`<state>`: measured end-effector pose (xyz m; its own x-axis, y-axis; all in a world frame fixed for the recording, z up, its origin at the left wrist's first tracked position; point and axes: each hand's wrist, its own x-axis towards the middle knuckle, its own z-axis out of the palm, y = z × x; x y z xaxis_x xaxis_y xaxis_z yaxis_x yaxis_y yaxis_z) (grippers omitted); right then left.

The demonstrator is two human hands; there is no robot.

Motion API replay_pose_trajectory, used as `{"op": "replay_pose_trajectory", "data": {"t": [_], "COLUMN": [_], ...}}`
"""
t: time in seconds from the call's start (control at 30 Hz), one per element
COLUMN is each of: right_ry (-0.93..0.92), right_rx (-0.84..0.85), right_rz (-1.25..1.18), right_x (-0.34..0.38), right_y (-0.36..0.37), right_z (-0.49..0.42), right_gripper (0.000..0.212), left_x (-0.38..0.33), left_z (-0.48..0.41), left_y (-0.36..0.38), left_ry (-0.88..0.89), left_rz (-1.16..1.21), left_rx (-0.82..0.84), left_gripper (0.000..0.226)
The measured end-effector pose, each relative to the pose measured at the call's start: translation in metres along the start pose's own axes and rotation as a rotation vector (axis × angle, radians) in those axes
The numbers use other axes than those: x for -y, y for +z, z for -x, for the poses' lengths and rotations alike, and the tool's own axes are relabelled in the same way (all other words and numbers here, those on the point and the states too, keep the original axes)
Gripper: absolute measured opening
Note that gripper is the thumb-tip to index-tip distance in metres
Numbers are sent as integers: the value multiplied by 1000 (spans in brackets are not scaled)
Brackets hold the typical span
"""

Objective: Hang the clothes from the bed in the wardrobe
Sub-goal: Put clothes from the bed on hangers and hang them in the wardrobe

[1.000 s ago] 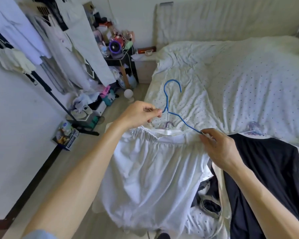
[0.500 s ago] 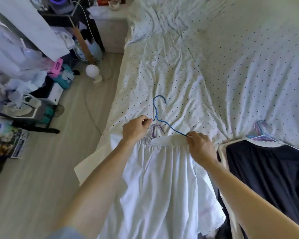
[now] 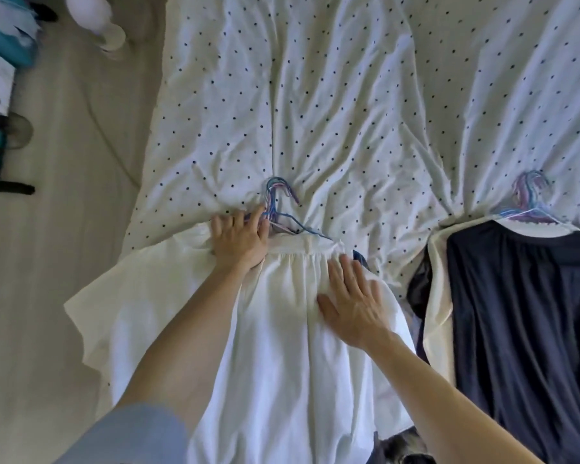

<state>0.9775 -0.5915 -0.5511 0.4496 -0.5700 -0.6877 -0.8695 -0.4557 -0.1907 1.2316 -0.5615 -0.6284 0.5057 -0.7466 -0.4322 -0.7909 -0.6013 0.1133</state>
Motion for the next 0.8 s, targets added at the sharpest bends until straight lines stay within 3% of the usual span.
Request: {"op": "replay_pose_trajectory", "data": {"t": [0.13,0.37,0.6,0.8], "right_ry": [-1,12,23,138], "right_rx": [20,1,-239,-491], "right_rz": [-4,-100,-208,-286], "right_x": [3,-13,-71,-156], "right_y": [-9,-27,-44,-34], "right_z": [16,110,242,371], "right_gripper": [73,63,55,52], "left_x": [1,-13,-95,-222], "left_z": [13,116,233,318], "left_y": [-26,-73,-113,-134], "left_ry": [32,54,109,391], "left_rz": [-46,-14,51,10], "left_rx": [149,192,353,288], "left_gripper": [57,58,61,63]}}
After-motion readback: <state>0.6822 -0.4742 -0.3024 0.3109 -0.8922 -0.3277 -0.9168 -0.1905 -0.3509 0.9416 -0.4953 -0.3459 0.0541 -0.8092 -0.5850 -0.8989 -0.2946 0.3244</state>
